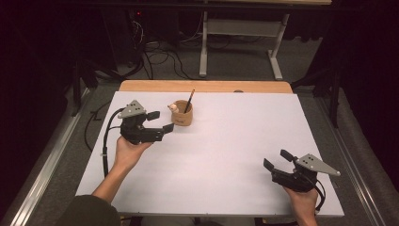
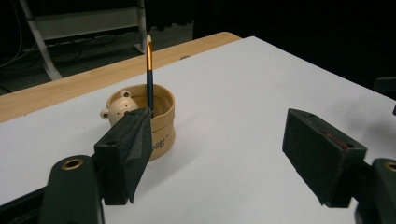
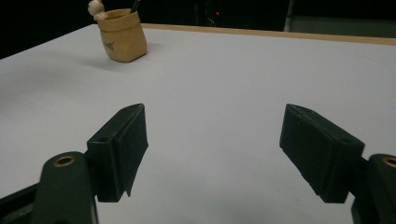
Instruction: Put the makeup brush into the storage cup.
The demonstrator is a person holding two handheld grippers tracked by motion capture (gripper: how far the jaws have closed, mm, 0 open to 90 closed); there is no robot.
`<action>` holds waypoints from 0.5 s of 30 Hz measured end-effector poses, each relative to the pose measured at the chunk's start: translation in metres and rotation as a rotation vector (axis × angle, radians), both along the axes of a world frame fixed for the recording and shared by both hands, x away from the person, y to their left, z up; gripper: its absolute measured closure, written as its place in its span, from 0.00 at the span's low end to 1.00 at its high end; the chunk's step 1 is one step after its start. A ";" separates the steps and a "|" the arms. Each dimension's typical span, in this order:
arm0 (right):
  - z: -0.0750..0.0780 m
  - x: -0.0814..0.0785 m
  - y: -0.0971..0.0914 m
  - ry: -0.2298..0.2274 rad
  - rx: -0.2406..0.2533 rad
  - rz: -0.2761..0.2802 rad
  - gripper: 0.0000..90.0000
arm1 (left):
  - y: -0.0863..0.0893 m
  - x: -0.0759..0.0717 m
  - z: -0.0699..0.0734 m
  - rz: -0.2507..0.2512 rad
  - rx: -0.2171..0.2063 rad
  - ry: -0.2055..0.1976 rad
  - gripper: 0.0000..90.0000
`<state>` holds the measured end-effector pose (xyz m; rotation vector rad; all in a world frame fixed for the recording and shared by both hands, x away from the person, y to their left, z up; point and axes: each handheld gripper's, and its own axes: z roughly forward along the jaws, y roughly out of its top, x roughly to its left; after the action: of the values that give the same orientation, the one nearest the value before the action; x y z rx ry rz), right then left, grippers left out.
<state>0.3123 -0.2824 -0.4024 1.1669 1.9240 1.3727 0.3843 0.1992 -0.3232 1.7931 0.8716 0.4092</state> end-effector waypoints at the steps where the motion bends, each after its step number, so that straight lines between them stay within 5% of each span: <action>1: 0.000 0.000 0.000 -0.002 0.003 0.000 0.28 | 0.000 -0.001 0.000 0.000 -0.003 0.000 0.28; 15: 0.000 0.000 0.000 -0.005 -0.003 0.003 0.28 | 0.004 -0.009 -0.002 -0.008 -0.010 -0.001 0.28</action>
<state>0.3123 -0.2822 -0.4022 1.1583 1.9245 1.3733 0.3751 0.2030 -0.3251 1.7865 0.8646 0.3998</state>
